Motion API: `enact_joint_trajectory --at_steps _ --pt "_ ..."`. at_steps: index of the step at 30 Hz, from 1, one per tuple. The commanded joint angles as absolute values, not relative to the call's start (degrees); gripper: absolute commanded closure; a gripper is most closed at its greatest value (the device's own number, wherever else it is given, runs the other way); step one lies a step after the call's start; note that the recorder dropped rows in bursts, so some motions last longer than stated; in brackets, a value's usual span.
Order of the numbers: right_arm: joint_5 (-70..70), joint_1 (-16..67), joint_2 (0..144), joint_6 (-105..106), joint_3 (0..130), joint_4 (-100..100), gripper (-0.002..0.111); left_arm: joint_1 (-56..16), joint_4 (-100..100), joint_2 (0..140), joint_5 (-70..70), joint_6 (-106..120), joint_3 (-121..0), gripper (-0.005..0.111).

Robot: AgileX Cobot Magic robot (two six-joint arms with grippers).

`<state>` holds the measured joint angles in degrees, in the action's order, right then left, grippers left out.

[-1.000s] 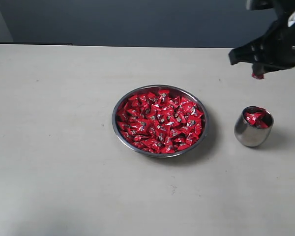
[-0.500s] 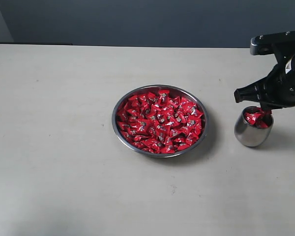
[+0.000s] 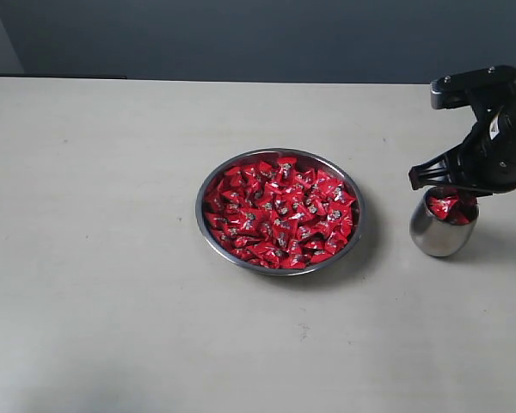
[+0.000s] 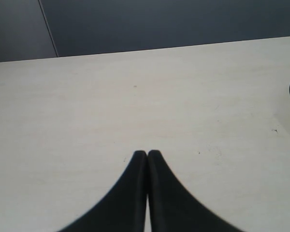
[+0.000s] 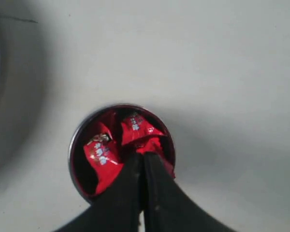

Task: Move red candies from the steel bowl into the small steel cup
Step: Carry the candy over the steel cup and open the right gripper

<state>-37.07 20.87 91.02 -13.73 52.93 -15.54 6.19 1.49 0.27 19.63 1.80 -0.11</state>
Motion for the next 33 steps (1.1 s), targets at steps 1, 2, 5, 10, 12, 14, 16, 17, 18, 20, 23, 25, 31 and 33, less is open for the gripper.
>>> enact_joint_trajectory --at_steps 1,2,5,10,12,14,16,17,18,20,23,25,31,33 --pt "-36.1 20.5 91.1 -14.0 52.8 -16.3 0.109 6.2 1.6 0.0 19.1 1.7 0.0 0.106" --pt "-36.1 20.5 91.1 -14.0 52.8 -16.1 0.109 6.2 1.6 0.0 19.1 1.7 0.0 0.106" --pt "-36.3 20.5 91.1 -14.0 52.8 -16.1 0.089 6.2 1.6 0.0 19.1 1.7 0.0 0.106" --pt "-36.3 20.5 91.1 -14.0 52.8 -15.9 0.076 6.2 1.6 0.0 19.1 1.7 0.0 0.106" --pt "-36.3 20.5 91.1 -13.9 52.8 -15.9 0.076 6.2 1.6 0.0 19.1 1.7 0.0 0.106" --pt "-36.2 20.5 91.1 -13.9 52.8 -15.9 0.076 6.2 1.6 0.0 19.1 1.7 0.0 0.106" --pt "-36.1 20.5 91.1 -13.9 52.8 -15.9 0.076 6.2 1.6 0.0 19.1 1.7 0.0 0.106" --pt "-36.1 20.5 91.1 -13.9 52.8 -15.9 0.076 6.2 1.6 0.0 19.1 1.7 0.0 0.106" --pt "-36.1 20.5 91.1 -13.9 52.8 -15.9 0.076 6.2 1.6 0.0 19.1 1.7 0.0 0.106" --pt "-36.1 20.5 91.0 -13.9 52.8 -15.9 0.076 6.2 1.6 0.0 19.1 1.7 0.0 0.106" --pt "-36.5 20.6 90.3 -13.9 53.6 -15.8 0.076 6.2 1.6 0.0 19.1 1.7 0.0 0.106" --pt "-37.0 20.6 89.4 -13.9 54.5 -15.6 0.076 6.2 1.6 0.0 19.1 1.7 0.0 0.106" --pt "-36.7 20.6 88.4 -11.8 58.0 -8.3 0.076 6.2 1.6 0.0 19.1 1.7 0.0 0.106" --pt "-35.9 21.0 89.1 -5.8 59.3 -2.1 0.076 6.2 1.6 0.0 19.1 1.7 0.0 0.106"
